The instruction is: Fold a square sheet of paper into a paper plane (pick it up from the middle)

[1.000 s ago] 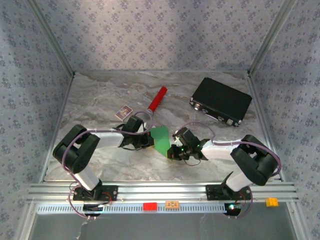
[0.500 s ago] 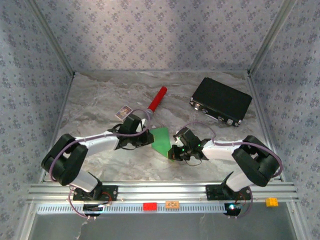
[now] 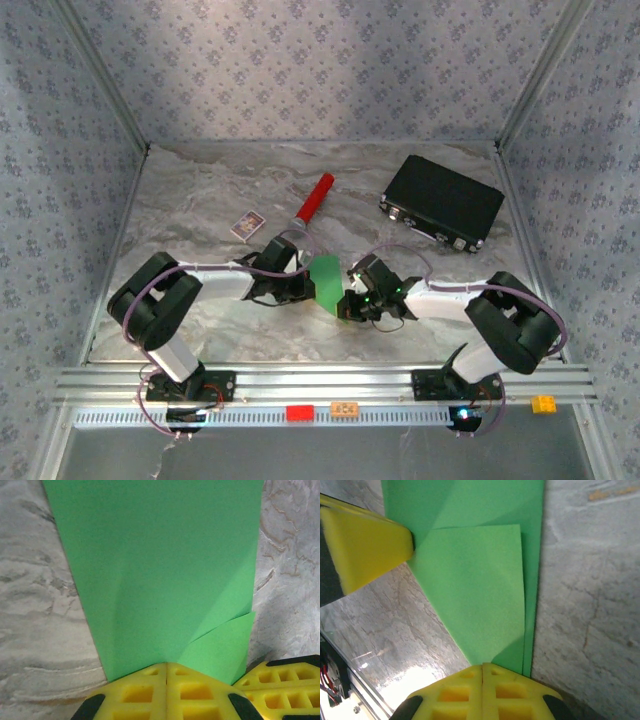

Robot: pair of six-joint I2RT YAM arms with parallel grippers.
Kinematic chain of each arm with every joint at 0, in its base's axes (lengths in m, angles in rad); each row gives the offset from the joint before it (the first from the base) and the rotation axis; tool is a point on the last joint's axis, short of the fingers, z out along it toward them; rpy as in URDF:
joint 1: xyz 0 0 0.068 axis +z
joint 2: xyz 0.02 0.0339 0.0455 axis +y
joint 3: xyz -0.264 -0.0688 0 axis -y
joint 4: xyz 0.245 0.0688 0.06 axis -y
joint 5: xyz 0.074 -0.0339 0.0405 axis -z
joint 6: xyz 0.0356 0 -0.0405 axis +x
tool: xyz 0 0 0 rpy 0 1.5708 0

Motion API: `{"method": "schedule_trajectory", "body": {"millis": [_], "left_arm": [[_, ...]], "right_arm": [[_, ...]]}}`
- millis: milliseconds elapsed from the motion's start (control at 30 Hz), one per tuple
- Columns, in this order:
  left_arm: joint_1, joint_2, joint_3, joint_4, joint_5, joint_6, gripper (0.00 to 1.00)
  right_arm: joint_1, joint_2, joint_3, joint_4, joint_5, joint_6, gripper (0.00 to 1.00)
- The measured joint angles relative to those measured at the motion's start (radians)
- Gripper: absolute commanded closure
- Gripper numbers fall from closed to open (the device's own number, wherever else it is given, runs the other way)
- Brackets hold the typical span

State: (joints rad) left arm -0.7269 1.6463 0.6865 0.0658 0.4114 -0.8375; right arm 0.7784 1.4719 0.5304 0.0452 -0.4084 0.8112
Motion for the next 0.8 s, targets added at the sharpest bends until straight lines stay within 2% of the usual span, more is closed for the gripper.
{"method": "schedule_trajectory", "body": {"millis": [200, 433, 600, 800], "left_arm": [[0.000, 0.003, 0.003, -0.002, 0.000, 0.011, 0.98], [0.000, 0.006, 0.006, -0.003, 0.000, 0.018, 0.98], [0.000, 0.007, 0.007, -0.002, 0.000, 0.019, 0.98], [0.000, 0.017, 0.014, -0.002, 0.008, 0.024, 0.99]], "right_arm": [[0.006, 0.002, 0.084, -0.044, -0.011, -0.028, 0.98], [0.029, 0.140, 0.200, -0.027, -0.027, -0.049, 0.97], [0.034, 0.192, 0.198, -0.034, -0.026, -0.060, 0.97], [0.034, 0.119, 0.113, -0.008, -0.026, -0.059, 0.96]]}}
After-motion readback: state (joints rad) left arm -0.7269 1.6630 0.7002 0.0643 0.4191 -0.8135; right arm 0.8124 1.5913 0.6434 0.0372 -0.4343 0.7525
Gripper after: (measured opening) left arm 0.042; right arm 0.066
